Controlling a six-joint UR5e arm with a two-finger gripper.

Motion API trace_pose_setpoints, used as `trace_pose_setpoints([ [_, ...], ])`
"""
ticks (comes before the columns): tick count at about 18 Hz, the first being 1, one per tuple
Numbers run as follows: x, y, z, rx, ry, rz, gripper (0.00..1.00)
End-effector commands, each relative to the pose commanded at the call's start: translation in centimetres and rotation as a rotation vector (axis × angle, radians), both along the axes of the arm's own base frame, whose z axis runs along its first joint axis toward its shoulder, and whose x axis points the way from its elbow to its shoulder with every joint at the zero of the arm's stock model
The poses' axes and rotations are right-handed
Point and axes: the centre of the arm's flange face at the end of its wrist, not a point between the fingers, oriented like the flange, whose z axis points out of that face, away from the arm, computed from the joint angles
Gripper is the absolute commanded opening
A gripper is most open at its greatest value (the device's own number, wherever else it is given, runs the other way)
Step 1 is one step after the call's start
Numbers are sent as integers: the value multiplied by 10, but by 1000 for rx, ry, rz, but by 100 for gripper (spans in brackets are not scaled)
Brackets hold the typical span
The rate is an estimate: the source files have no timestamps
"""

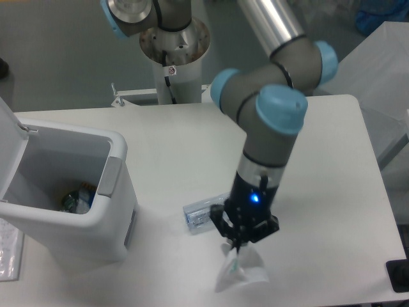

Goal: Place the trash in the trash can
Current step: 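Lift the bag and carry it over the white trash bin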

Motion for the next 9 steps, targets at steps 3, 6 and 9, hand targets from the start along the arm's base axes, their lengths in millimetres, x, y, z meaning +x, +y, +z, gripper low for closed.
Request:
trace_pose_setpoints([
  [3,25,-7,42,88,-32,-13,0],
  [6,50,-10,72,164,-66,-47,0],
  [9,79,-8,97,208,-102,-66,0],
])
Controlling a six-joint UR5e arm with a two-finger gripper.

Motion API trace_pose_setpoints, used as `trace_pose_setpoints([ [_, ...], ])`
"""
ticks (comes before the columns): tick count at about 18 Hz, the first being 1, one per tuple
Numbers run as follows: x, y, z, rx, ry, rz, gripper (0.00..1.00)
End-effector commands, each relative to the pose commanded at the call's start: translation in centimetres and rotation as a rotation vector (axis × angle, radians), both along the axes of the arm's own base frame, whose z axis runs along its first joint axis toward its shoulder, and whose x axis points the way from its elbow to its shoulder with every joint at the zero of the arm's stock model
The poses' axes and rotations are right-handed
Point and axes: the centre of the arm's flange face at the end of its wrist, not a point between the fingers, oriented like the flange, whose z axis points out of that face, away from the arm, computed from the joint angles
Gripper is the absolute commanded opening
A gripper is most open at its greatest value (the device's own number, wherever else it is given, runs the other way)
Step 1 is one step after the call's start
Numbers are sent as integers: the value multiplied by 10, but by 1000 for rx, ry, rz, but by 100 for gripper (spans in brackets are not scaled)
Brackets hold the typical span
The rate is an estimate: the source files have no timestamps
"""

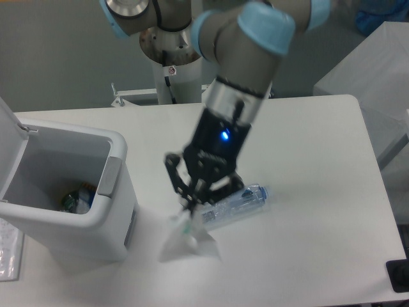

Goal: Place the trash in the trash can
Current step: 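Lift the bag and carry it over the white trash bin, then open the gripper to drop the bag into the bin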

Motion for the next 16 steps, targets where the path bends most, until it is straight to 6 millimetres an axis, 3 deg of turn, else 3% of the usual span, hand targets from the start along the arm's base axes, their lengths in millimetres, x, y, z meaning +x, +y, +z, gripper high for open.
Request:
trace_pose_setpoints([
  [7,51,20,10,26,-149,-49,0],
  [11,77,14,29,40,-204,-48,0],
  [16,127,-6,22,22,-207,-88,0],
])
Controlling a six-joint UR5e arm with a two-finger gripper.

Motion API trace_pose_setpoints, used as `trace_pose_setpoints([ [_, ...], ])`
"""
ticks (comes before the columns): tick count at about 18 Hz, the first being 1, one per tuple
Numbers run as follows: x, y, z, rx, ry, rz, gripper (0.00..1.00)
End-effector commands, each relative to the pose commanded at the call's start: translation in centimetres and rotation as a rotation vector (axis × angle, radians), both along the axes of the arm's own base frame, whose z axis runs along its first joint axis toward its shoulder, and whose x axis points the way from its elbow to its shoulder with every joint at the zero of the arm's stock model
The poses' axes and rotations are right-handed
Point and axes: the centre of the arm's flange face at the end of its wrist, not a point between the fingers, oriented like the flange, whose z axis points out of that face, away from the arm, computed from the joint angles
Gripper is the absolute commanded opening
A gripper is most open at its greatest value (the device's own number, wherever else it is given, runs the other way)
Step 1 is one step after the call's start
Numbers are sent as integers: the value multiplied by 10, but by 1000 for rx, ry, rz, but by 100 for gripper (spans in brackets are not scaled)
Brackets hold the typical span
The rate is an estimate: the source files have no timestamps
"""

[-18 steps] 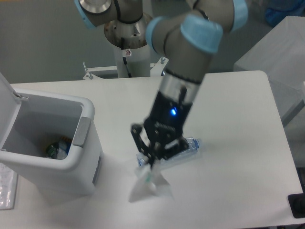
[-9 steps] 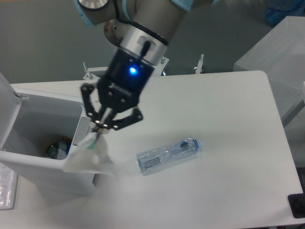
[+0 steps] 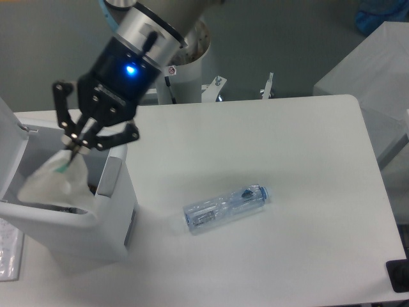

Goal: Place the trash in the trash can
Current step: 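Open the gripper to drop the bag into the bin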

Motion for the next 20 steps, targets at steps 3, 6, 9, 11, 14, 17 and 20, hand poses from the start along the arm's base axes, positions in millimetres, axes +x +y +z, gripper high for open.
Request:
trace_pose_setpoints([
  [3,17,-2,-10,-12,-7,-23,0],
  [6,16,6,-20,-12,9,-47,16],
  [9,20,9,-31,25,141,-140,93],
  [11,22,5,-39,22,154,-152,100],
  [14,22,-3,-43,12,148,-144,100],
  [17,1,-11,-47,-5,141,-98,100],
  [20,-36,-25,-44,-23,180,-17,100],
])
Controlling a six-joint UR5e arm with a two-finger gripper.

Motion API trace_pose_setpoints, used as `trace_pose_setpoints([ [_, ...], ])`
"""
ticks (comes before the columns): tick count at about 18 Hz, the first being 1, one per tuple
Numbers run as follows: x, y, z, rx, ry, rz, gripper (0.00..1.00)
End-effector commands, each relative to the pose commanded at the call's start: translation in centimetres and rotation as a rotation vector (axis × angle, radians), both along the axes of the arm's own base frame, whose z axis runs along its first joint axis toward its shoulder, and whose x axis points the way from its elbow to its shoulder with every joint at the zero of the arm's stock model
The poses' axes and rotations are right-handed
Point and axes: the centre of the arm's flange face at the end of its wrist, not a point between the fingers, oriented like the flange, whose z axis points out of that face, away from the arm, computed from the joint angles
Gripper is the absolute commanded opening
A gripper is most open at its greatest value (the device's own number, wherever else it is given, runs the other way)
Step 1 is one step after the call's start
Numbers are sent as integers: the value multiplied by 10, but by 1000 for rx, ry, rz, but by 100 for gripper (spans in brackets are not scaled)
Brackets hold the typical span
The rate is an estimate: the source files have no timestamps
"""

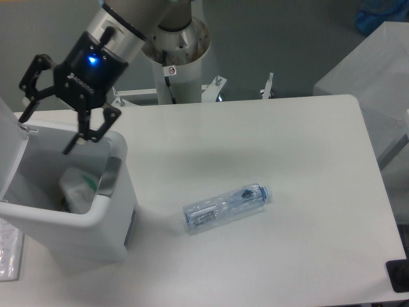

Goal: Place the trash in the trash can
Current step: 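Open the gripper to drop the bag into the bin, then move the open gripper over the clear water bottle and lower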

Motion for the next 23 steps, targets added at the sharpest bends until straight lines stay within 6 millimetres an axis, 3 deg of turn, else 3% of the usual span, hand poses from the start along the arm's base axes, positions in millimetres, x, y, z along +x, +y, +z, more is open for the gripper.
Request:
trace_pose_setpoints([
  [6,-81,-31,-11,-34,155,80,100],
  [10,-130,-28,-57,-173,253,103,100],
  [13,-147,-22,-80,-241,308,85,100],
  [16,-149,-22,-86,-256,347,49,100],
  [20,-157,-22,-114,-318,388,-19,100],
  [23,-162,-24,-163,-464,396,-50,100],
])
